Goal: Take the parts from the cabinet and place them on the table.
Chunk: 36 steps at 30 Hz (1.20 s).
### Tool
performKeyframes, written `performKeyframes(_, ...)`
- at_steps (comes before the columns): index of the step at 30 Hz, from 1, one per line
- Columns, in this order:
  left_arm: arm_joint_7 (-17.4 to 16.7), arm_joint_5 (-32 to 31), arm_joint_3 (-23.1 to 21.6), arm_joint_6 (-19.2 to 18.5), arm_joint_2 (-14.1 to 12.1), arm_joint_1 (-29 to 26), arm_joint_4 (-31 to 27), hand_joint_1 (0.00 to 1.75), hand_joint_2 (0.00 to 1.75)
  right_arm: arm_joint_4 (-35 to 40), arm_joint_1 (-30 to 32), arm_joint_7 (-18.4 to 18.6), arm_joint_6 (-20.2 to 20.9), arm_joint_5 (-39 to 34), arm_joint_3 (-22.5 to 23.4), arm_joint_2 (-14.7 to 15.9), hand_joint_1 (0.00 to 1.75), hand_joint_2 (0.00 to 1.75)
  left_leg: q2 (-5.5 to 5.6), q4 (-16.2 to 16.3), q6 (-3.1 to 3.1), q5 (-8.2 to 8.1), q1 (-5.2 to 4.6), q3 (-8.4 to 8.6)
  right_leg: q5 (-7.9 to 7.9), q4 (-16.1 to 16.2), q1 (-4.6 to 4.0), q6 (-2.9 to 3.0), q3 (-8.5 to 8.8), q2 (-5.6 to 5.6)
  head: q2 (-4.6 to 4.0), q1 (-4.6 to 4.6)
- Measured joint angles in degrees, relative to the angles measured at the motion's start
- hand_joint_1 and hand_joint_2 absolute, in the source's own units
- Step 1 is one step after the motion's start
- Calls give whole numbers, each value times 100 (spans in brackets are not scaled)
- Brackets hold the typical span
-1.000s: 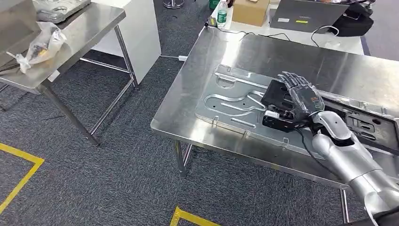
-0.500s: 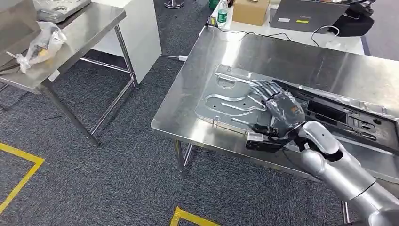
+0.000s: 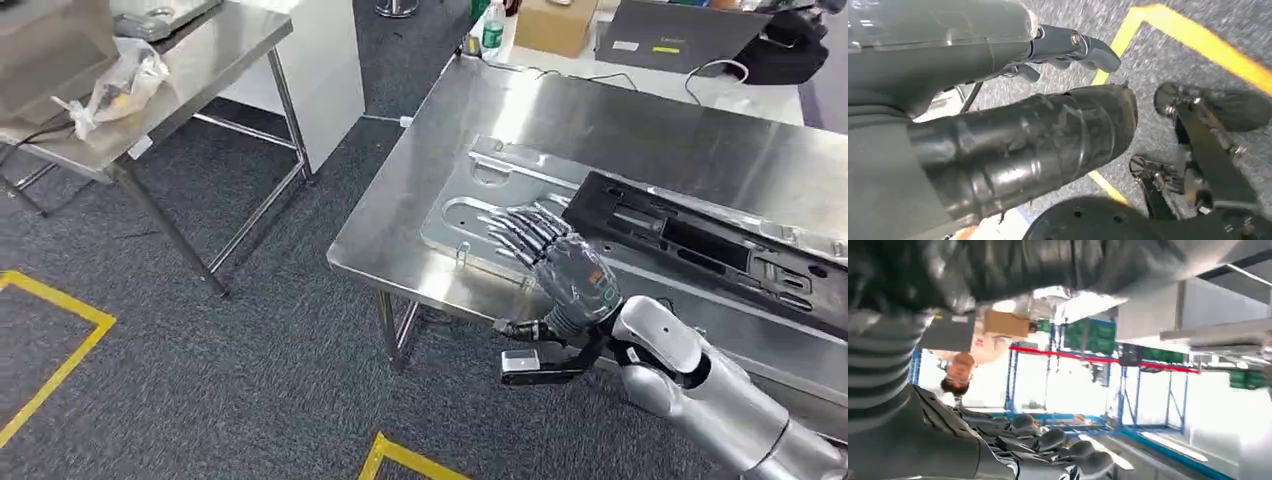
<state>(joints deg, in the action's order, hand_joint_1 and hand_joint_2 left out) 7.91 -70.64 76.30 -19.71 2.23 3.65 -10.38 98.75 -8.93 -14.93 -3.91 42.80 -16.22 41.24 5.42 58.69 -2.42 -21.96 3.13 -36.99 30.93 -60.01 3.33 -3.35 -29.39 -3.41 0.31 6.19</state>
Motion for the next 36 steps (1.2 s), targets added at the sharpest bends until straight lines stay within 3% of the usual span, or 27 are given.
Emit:
performKeyframes(2, -22, -9, 2, 35, 22, -47, 0, 0, 0, 94, 109, 0, -96, 107, -72, -11, 0, 175, 121, -56, -98, 98, 27, -94, -53, -44, -25, 104, -104, 154, 0, 0)
performKeyframes(3, -37, -13, 2, 50, 31, -53, 2, 0, 0, 144, 151, 0, -166, 166, -98, -15, 0, 175, -103, 56, -64, -37, 28, -136, -105, -38, -10, 206, -146, 236, 0, -15)
performKeyframes(4, -54, -18, 2, 81, 31, -41, 2, 0, 0, 211, 255, 7, -232, 220, -122, -26, 0, 175, -338, 325, -23, -347, -3, -236, -148, -32, -58, 278, -205, 295, -2, -22)
performKeyframes(5, -72, -22, 2, 109, 31, -33, 2, 0, 0, 251, 340, 17, -293, 268, -138, -26, 0, 175, -445, 717, 7, -684, -22, -359, -192, -32, -106, 344, -264, 376, 0, -20)
performKeyframes(7, -90, -28, 2, 120, 31, -32, 2, 0, 0, 299, 470, 26, -350, 337, -195, -39, 0, 175, -498, 1488, 45, -1158, -64, -535, -276, -36, -195, 428, -388, 521, 0, -20)
performKeyframes(8, -105, -26, 2, 135, 31, -32, 2, 0, 0, 336, 543, 33, -371, 376, -242, -50, 0, 175, -500, 1788, 74, -1186, -98, -532, -335, -41, -254, 454, -473, 614, 0, -20)
performKeyframes(9, -109, -26, 2, 135, 31, -33, 2, 0, 0, 369, 599, 37, -387, 402, -260, -61, 0, 175, -502, 1790, 119, -1053, -128, -418, -382, -43, -298, 472, -542, 689, 0, -20)
performKeyframes(11, -118, -24, 2, 135, 33, -37, 2, 0, 0, 426, 661, 63, -426, 468, -310, -81, 0, 175, -556, 1177, 272, -694, -221, 144, -481, -43, -388, 500, -676, 819, -2, -20)
performKeyframes(12, -118, -22, 2, 138, 26, -25, 2, 0, 0, 457, 677, 66, -446, 470, -337, -90, 0, 175, -746, 619, 402, -697, -307, 589, -531, -47, -403, 509, -691, 872, 0, -20)
performKeyframes(13, -120, -22, 2, 155, -18, -9, -13, 0, 0, 485, 720, 68, -455, 470, -354, -101, 0, 175, -1072, 107, 523, -957, -401, 927, -557, -49, -417, 489, -691, 947, 0, -15)
performKeyframes(14, -118, -15, 4, 151, -13, -8, -13, 0, 0, 500, 737, 70, -465, 470, -363, -101, 0, 175, -1115, -114, 512, -967, -414, 1051, -579, -40, -404, 468, -678, 1012, 0, -15)
performKeyframes(17, -118, -13, 7, 162, -15, -5, -13, 0, 0, 533, 749, 70, -465, 472, -417, -122, 0, 175, -905, -225, 601, -788, -462, 944, -736, 52, -349, 366, -630, 1257, -2, -33)
performKeyframes(18, -120, -15, 9, 162, -5, -14, -13, 0, 0, 544, 744, 72, -465, 470, -424, -125, 0, 175, -850, -332, 607, -629, -400, 941, -672, 15, -335, 310, -657, 1075, -2, -31)
performKeyframes(19, -120, -15, 9, 162, 0, 13, -13, 0, 0, 548, 767, 72, -470, 470, -433, -129, 0, 175, -792, -369, 629, -542, -399, 868, -415, -81, -314, 269, -689, 728, -4, -35)
performKeyframes(20, -122, -15, 9, 162, 0, 23, -13, 0, 0, 551, 784, 72, -468, 472, -435, -129, 0, 175, -737, -369, 653, -459, -385, 776, -41, -367, -297, 248, -759, 507, -4, -26)
performKeyframes(22, -122, -15, 9, 162, 9, 14, -13, 0, 0, 548, 819, 76, -468, 472, -461, -131, 0, 175, -607, -360, 646, -313, -386, 604, 490, -1092, -263, 207, -900, 384, -4, -28)
performKeyframes(23, -122, -15, 9, 162, 11, 11, -13, 0, 0, 548, 825, 76, -468, 472, -468, -129, 0, 175, -537, -341, 634, -239, -386, 495, 543, -1369, -256, 192, -924, 377, -2, -33)
performKeyframes(24, -122, -15, 9, 162, 13, 5, -13, 0, 0, 548, 825, 76, -468, 472, -468, -131, 0, 175, -454, -307, 613, -162, -373, 360, 398, -1447, -245, 171, -841, 374, -4, -31)
performKeyframes(25, -122, -15, 9, 162, 15, 2, -13, 0, 0, 548, 824, 76, -468, 472, -470, -131, 0, 175, -381, -260, 589, -103, -354, 243, 173, -1271, -230, 152, -649, 367, -2, -31)
performKeyframes(27, -122, -15, 9, 162, 26, -4, -13, 0, 0, 551, 819, 76, -468, 472, -468, -131, 0, 175, -225, -126, 514, -14, -311, 18, -128, -419, -176, 121, -7, 231, -2, -31)
performKeyframes(28, -122, -15, 9, 162, 26, 0, -13, 0, 0, 551, 812, 77, -468, 472, -470, -131, 0, 175, -165, -49, 463, 19, -311, -72, 128, 35, -149, 115, 231, -32, -2, -31)
performKeyframes(29, -122, -15, 9, 164, 26, 5, -13, 0, 0, 559, 834, 76, -474, 472, -465, -131, 0, 175, -93, 11, 420, 53, -316, -137, 187, 212, -188, 172, 358, -177, -2, -35)
performKeyframes(32, -122, -7, 13, 168, 31, -35, -11, 0, 0, 575, 871, 89, -531, 627, -494, -146, 0, 175, 129, -42, 294, 236, -316, -182, 123, 152, -232, 304, 247, 25, -4, -28)
performKeyframes(33, -125, -2, 18, 173, 31, -38, -11, 0, 0, 579, 894, 113, -568, 700, -514, -164, 0, 175, 74, -14, 278, 217, -289, -225, 52, 186, -186, 388, 204, 128, -4, -33)
performKeyframes(34, -133, -2, 20, 173, 31, -40, -11, 0, 0, 590, 922, 133, -592, 791, -536, -179, 0, 175, -204, 125, 281, -11, -297, -296, -6, 187, -206, 441, 159, 204, -4, -35)
performKeyframes(35, -142, -9, 22, 184, 31, -27, -13, 0, 0, 610, 1018, 211, -671, 912, -553, -210, 0, 175, -396, 441, 260, -411, -290, -383, -57, 187, -219, 512, 92, 295, -4, -35)
performKeyframes(36, -160, -18, 22, 199, 33, -19, -11, 0, 0, 601, 1151, 286, -781, 1023, -555, -276, 0, 175, -462, 828, 231, -767, -272, -467, -105, 186, -238, 518, 33, 385, -4, -37)
